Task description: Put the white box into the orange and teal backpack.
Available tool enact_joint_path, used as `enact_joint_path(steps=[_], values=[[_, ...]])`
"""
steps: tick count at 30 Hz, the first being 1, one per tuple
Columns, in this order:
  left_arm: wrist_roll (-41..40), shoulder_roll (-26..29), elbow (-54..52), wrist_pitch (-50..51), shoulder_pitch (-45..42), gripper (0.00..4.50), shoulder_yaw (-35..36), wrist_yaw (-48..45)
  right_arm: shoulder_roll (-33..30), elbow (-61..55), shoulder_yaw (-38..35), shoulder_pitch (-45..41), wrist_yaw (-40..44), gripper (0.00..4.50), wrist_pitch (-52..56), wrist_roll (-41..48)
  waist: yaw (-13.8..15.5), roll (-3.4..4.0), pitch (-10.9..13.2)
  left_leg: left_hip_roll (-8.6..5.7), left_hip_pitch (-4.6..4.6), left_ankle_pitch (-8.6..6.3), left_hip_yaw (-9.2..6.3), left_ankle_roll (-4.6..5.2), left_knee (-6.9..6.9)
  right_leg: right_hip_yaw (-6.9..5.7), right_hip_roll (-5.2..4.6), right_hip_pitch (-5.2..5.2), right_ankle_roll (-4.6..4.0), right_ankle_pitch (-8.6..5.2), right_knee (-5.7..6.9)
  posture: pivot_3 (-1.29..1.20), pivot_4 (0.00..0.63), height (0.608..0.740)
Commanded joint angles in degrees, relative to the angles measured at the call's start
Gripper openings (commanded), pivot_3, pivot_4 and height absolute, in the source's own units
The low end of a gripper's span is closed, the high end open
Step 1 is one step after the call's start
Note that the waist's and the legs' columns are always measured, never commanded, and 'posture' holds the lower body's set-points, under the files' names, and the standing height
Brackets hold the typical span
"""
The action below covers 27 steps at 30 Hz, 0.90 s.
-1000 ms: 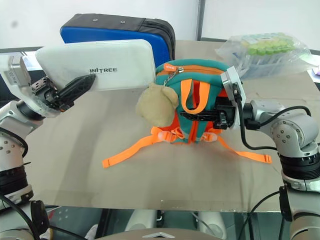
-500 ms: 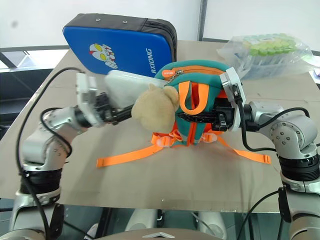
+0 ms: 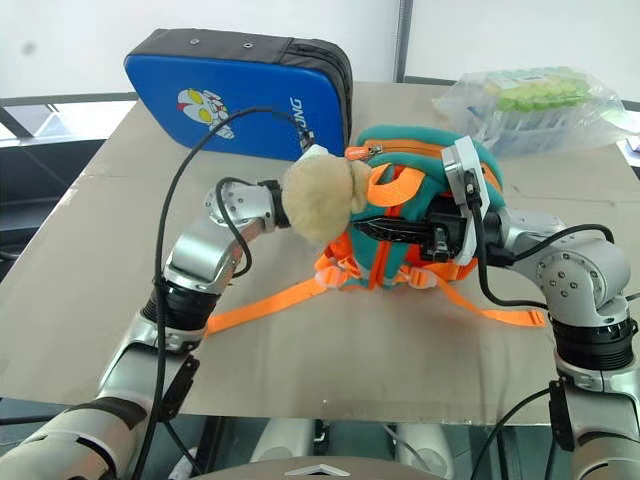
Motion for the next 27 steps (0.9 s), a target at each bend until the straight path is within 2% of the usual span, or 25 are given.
enact_joint_path(steps=[1, 2, 5, 9, 14, 18, 22, 25, 27], values=[[-16.35, 3.22, -7.34, 11.89, 2.32, 4.45, 12.47, -2.17, -0.12, -1.97, -1.79, 0.03, -1.33, 0.00, -2.13, -0.38, -0.65, 0.00, 0.01, 0.02, 0.00, 0.00, -0.06, 0.00, 0.01, 0.03, 0.00, -0.03, 0.00, 0.00, 0.06, 0.00, 0.150, 0.740], [-19.65, 5.00, -7.65, 15.50, 3.13, 4.45, 15.90, -1.81, 0.05, -1.85, -1.74, 0.23, -1.64, 0.00, -2.55, -0.76, -1.02, 0.00, 0.02, 0.03, 0.00, 0.00, -0.09, 0.00, 0.02, 0.03, 0.00, -0.04, 0.00, 0.00, 0.10, 0.00, 0.150, 0.740], [-36.13, 14.18, -9.11, 31.48, 6.91, 4.45, 27.94, -3.23, 0.88, -0.71, -1.00, 0.24, -1.74, 0.00, -3.67, -1.97, -2.09, -0.01, 0.05, 0.04, 0.08, 0.00, -0.19, 0.00, 0.08, 0.08, 0.04, -0.08, 0.00, -0.01, 0.29, 0.00, 0.150, 0.740], [-51.45, 19.09, -13.49, 43.11, 10.21, 4.45, 32.80, -0.54, 1.17, 0.40, -0.52, -0.30, -0.91, 0.00, -3.92, -2.17, -1.89, -0.02, 0.06, 0.08, 0.18, 0.00, -0.27, 0.00, 0.09, 0.04, -0.04, -0.04, 0.01, -0.03, 0.45, 0.00, 0.150, 0.740], [-58.90, 14.07, -19.78, 44.69, 10.25, 4.45, 28.38, 9.99, 1.25, 1.35, 0.15, -1.15, -0.05, 0.00, -3.74, -2.37, -0.79, -0.06, 0.08, -0.02, 0.62, -0.01, -0.19, 0.00, 0.14, 0.13, -0.20, 0.45, 0.03, -0.05, 0.43, 0.00, 0.150, 0.740], [-56.56, 7.70, -19.41, 42.87, 6.91, 4.45, 21.49, 16.44, 1.47, 1.01, 0.61, -1.72, -0.08, 0.00, -3.15, -2.12, -0.93, -0.06, 0.07, -0.07, 0.73, -0.01, -0.08, 0.00, 0.14, 0.26, -0.07, 0.47, 0.02, -0.05, 0.50, 0.00, 0.150, 0.740], [-55.64, 4.12, -17.03, 41.00, 4.84, 4.45, 19.25, 18.66, 1.50, 0.06, 0.55, -1.66, -0.69, 0.00, -2.47, -1.60, -1.38, -0.06, 0.07, -0.06, 0.73, -0.01, -0.03, 0.00, 0.11, 0.35, 0.03, 0.42, 0.01, -0.05, 0.50, 0.00, 0.150, 0.740], [-58.34, 2.54, -15.26, 40.62, 4.29, 3.65, 19.88, 19.14, 1.40, -1.56, 0.02, -1.15, -1.90, 0.00, -1.50, -0.48, -1.35, -0.06, 0.07, -0.04, 0.75, -0.01, 0.01, 0.00, 0.04, 0.42, 0.08, 0.36, 0.00, -0.05, 0.50, 0.00, 0.150, 0.740], [-60.47, 2.36, -14.48, 40.61, 4.62, 2.76, 20.90, 19.32, 1.56, -2.37, -0.64, -0.73, -2.97, 0.00, -1.13, 0.35, -1.27, -0.06, 0.07, -0.03, 0.72, -0.01, 0.01, 0.00, 0.02, 0.41, 0.07, 0.32, 0.00, -0.05, 0.50, 0.00, 0.150, 0.740]])
